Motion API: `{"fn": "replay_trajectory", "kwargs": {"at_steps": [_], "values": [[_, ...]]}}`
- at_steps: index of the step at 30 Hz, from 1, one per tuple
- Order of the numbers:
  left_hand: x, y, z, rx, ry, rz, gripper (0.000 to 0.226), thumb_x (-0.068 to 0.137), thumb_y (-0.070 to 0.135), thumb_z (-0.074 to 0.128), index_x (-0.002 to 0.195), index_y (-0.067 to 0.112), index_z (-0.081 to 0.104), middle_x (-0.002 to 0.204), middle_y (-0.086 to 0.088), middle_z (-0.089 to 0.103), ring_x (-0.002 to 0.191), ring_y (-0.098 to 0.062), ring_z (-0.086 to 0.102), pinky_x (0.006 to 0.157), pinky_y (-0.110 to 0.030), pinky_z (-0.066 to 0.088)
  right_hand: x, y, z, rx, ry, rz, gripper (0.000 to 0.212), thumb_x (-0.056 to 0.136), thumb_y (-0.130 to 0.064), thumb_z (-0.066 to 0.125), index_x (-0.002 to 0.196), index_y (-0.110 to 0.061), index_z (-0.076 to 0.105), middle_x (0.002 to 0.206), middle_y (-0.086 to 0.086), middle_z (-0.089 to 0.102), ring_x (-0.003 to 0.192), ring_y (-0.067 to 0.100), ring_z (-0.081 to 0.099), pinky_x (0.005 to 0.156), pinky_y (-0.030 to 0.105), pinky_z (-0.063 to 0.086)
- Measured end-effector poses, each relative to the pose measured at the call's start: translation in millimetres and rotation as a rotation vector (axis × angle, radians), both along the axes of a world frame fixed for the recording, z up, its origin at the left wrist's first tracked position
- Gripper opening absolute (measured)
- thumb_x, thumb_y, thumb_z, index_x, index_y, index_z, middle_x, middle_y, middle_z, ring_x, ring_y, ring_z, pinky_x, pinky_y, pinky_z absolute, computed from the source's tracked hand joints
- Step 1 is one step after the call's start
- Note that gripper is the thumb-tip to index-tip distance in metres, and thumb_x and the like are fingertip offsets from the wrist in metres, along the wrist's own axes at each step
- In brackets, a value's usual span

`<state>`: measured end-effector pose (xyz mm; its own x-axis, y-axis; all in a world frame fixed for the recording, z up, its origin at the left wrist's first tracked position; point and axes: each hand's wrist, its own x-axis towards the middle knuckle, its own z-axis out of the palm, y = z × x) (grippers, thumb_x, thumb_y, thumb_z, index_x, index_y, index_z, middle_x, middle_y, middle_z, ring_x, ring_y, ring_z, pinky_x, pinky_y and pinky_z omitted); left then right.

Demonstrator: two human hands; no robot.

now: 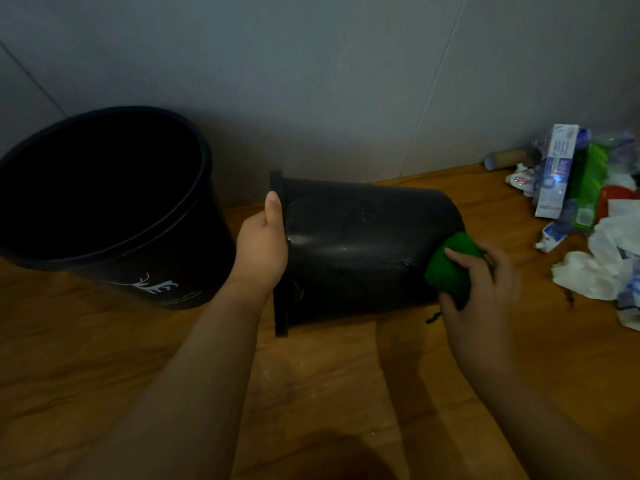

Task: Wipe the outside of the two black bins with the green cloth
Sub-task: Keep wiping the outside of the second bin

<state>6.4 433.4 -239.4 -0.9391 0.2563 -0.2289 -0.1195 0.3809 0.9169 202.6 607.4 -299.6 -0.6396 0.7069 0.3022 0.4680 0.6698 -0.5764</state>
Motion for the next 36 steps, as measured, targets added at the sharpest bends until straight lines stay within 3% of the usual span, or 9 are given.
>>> {"fn": "replay_trajectory", "kwargs": {"at_steps": [8, 12, 15, 17, 21, 27, 31, 36], "values": [[1, -2, 0, 0.002, 0.018, -0.014, 0.056, 0.105, 0.048, 0.024, 0.085, 0.013, 0.063, 0.081, -0.004, 0.062, 0.076, -0.013, 0.060, 0.065, -0.024, 0.044, -31, -38, 16, 0.138, -0.008, 0.398, 0.063, 0.067, -0.005, 0.080, 0.124, -0.023, 0.061, 0.143, 0.003, 0.040, 0.133, 0.029, 0.036, 0.103, 0.050, 0.042], [1, -2, -1, -0.002, 0.021, -0.027, 0.059, 0.105, 0.049, 0.023, 0.093, 0.009, 0.065, 0.086, -0.007, 0.064, 0.078, -0.014, 0.061, 0.066, -0.024, 0.045, -26, -25, 17, 0.060, 0.024, 0.271, 0.063, 0.069, -0.003, 0.078, 0.126, -0.024, 0.059, 0.143, 0.002, 0.040, 0.134, 0.027, 0.035, 0.106, 0.037, 0.035], [2, -2, -3, 0.004, 0.014, -0.019, 0.064, 0.105, 0.050, 0.023, 0.101, 0.003, 0.066, 0.094, -0.014, 0.066, 0.085, -0.022, 0.063, 0.072, -0.027, 0.047, -26, -37, 20, 0.016, 0.026, 0.188, 0.065, 0.067, -0.001, 0.080, 0.124, -0.025, 0.059, 0.143, 0.002, 0.039, 0.133, 0.027, 0.035, 0.105, 0.043, 0.039], [2, -2, -5, -0.003, 0.018, -0.019, 0.067, 0.105, 0.050, 0.023, 0.104, -0.002, 0.065, 0.098, -0.020, 0.065, 0.083, -0.022, 0.061, 0.072, -0.030, 0.047, -33, -55, 23, 0.045, -0.024, 0.280, 0.066, 0.065, -0.006, 0.080, 0.123, -0.027, 0.058, 0.144, 0.001, 0.037, 0.135, 0.027, 0.034, 0.104, 0.049, 0.043], [-1, -3, -4, -0.016, 0.025, -0.030, 0.066, 0.105, 0.049, 0.025, 0.102, -0.003, 0.066, 0.092, -0.017, 0.063, 0.081, -0.024, 0.059, 0.073, -0.034, 0.045, -50, -74, 32, 0.182, -0.089, 0.588, 0.065, 0.065, -0.012, 0.076, 0.125, -0.030, 0.057, 0.143, 0.000, 0.040, 0.133, 0.026, 0.035, 0.105, 0.047, 0.040], [-3, -4, 1, -0.039, -0.028, -0.083, 0.054, 0.105, 0.050, 0.024, 0.087, 0.019, 0.065, 0.092, -0.005, 0.066, 0.088, -0.016, 0.063, 0.083, -0.034, 0.049, -45, -58, 31, 0.039, -0.041, 0.300, 0.064, 0.068, -0.004, 0.081, 0.124, -0.025, 0.059, 0.143, 0.002, 0.039, 0.134, 0.028, 0.035, 0.103, 0.048, 0.044], [-2, -4, -1, -0.029, -0.003, -0.043, 0.052, 0.105, 0.049, 0.029, 0.076, 0.021, 0.062, 0.083, -0.002, 0.065, 0.083, -0.017, 0.062, 0.086, -0.037, 0.051, -54, -79, 34, 0.147, -0.068, 0.495, 0.066, 0.064, -0.009, 0.081, 0.123, -0.028, 0.059, 0.142, 0.001, 0.040, 0.133, 0.027, 0.036, 0.104, 0.049, 0.042], [-3, -6, 2, -0.049, -0.008, -0.073, 0.065, 0.104, 0.050, 0.028, 0.094, 0.001, 0.068, 0.097, -0.020, 0.070, 0.093, -0.034, 0.066, 0.090, -0.050, 0.053, -64, -84, 34, 0.225, -0.090, 0.647, 0.056, 0.070, -0.018, 0.072, 0.124, -0.029, 0.059, 0.142, 0.000, 0.043, 0.133, 0.025, 0.036, 0.108, 0.043, 0.034]]}}
